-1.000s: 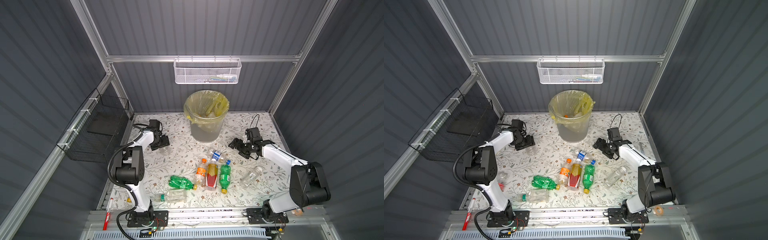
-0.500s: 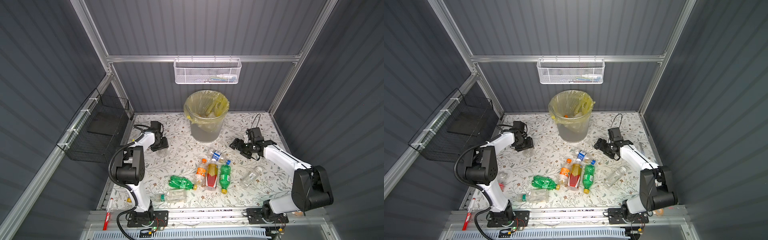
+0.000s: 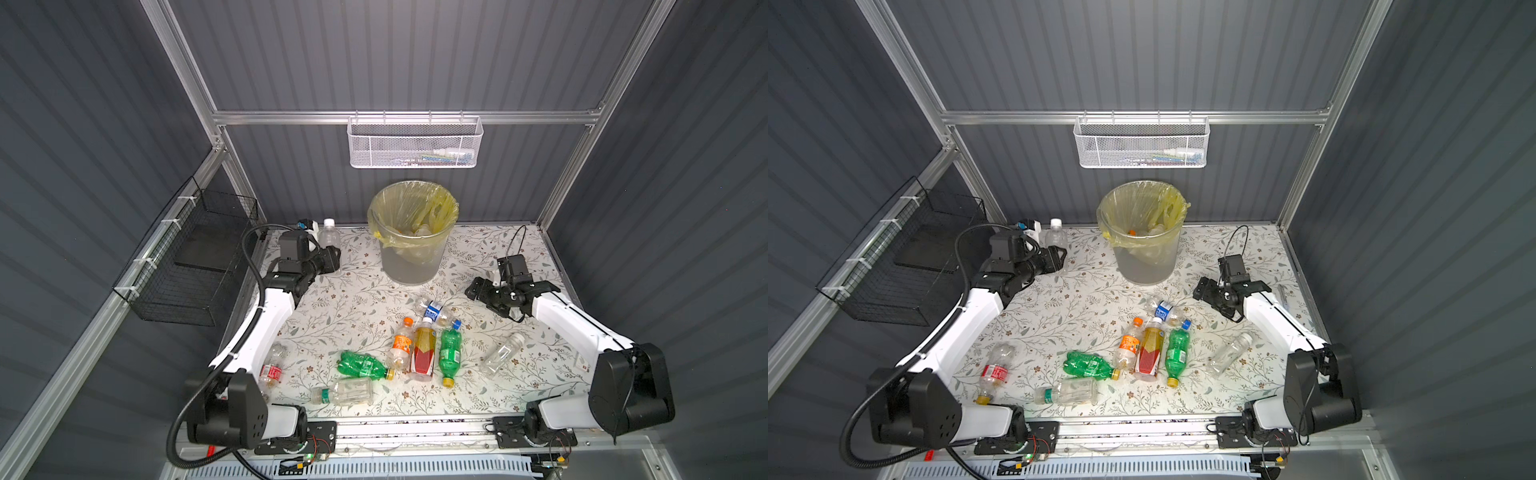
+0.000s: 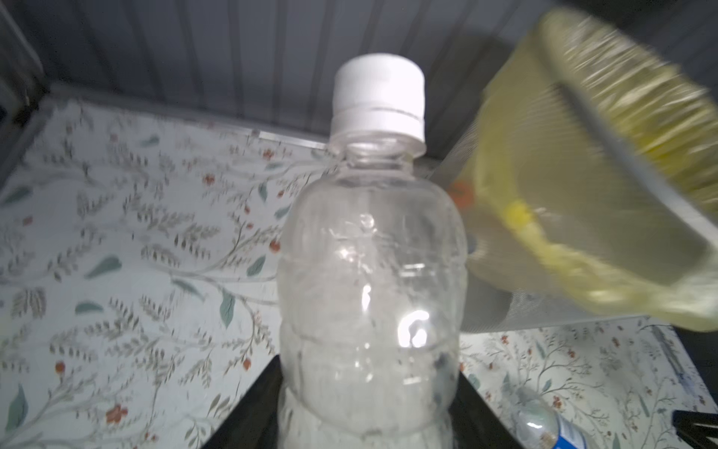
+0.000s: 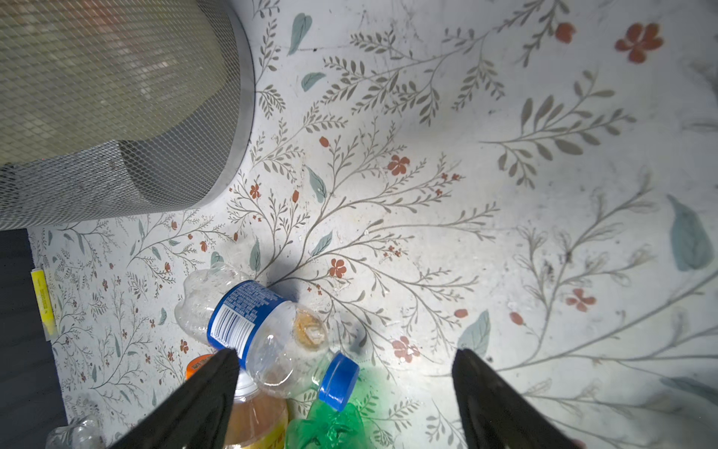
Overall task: Throw the plastic bottles in the bin
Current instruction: Pick up the plastic bottle from the top-left of the table, then throw the plastic bottle into the trash bin.
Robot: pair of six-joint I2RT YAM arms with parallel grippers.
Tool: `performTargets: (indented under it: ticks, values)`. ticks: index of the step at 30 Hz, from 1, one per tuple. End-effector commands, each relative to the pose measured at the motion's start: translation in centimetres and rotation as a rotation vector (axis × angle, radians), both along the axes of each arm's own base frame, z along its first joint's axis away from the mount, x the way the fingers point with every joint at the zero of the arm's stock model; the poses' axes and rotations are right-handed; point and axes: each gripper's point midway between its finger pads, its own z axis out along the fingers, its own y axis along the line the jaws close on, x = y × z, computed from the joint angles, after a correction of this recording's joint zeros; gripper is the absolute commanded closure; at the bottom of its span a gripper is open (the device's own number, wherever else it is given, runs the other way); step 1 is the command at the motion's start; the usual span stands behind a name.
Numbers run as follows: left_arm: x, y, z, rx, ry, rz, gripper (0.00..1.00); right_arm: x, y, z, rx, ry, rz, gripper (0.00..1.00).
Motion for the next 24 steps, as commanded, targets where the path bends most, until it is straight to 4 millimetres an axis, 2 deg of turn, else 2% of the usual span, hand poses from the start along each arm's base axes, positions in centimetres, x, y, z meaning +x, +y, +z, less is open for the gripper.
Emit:
performTargets:
  ticks: [1, 4, 8, 11, 14, 16, 18, 20, 21, 22, 23, 24]
  values:
    - [-2.0, -0.5, 10.8, -0.025, -0.395, -0.044, 0.42, 0.2, -0.7, 1.3, -0.051, -0.045, -0.007, 0.12]
    - [-5.1, -0.6, 17.7, -0.077, -0.664, -0.067, 0.41, 0.2, -1.0, 1.8, -0.058, -0.073, -0.016, 0.12]
    - [-8.7, -1.3, 24.2, -0.117, -0.925, -0.148, 0.41, 0.3, -1.2, 2.7, -0.046, -0.123, -0.035, 0.13]
    - [-11.0, -2.5, 28.4, -0.183, -1.087, -0.250, 0.41, 0.5, -1.3, 3.4, -0.037, -0.168, -0.052, 0.13]
    - [-11.2, -4.7, 30.9, -0.247, -1.172, -0.373, 0.40, 0.7, -1.4, 3.9, -0.035, -0.198, -0.061, 0.13]
    - [-9.1, -7.1, 31.6, -0.273, -1.144, -0.435, 0.40, 0.9, -1.5, 4.3, -0.032, -0.214, -0.068, 0.13]
    - [-5.7, -10.4, 32.2, -0.305, -1.061, -0.479, 0.37, 1.1, -1.3, 4.7, -0.024, -0.223, -0.066, 0.13]
    - [-1.0, -15.1, 30.8, -0.301, -0.876, -0.528, 0.28, 1.3, -1.2, 5.0, -0.021, -0.227, -0.063, 0.13]
    - [1.4, -16.9, 29.1, -0.269, -0.767, -0.517, 0.26, 1.3, -1.2, 5.1, -0.021, -0.226, -0.060, 0.13]
    - [3.0, -18.4, 28.3, -0.225, -0.680, -0.493, 0.22, 1.3, -1.1, 5.1, -0.021, -0.221, -0.055, 0.13]
    - [5.1, -19.2, 26.6, -0.178, -0.595, -0.446, 0.14, 1.2, -1.0, 5.3, -0.022, -0.217, -0.049, 0.13]
    - [6.3, -19.3, 25.6, -0.159, -0.536, -0.412, 0.08, 1.1, -1.0, 5.3, -0.027, -0.210, -0.042, 0.13]
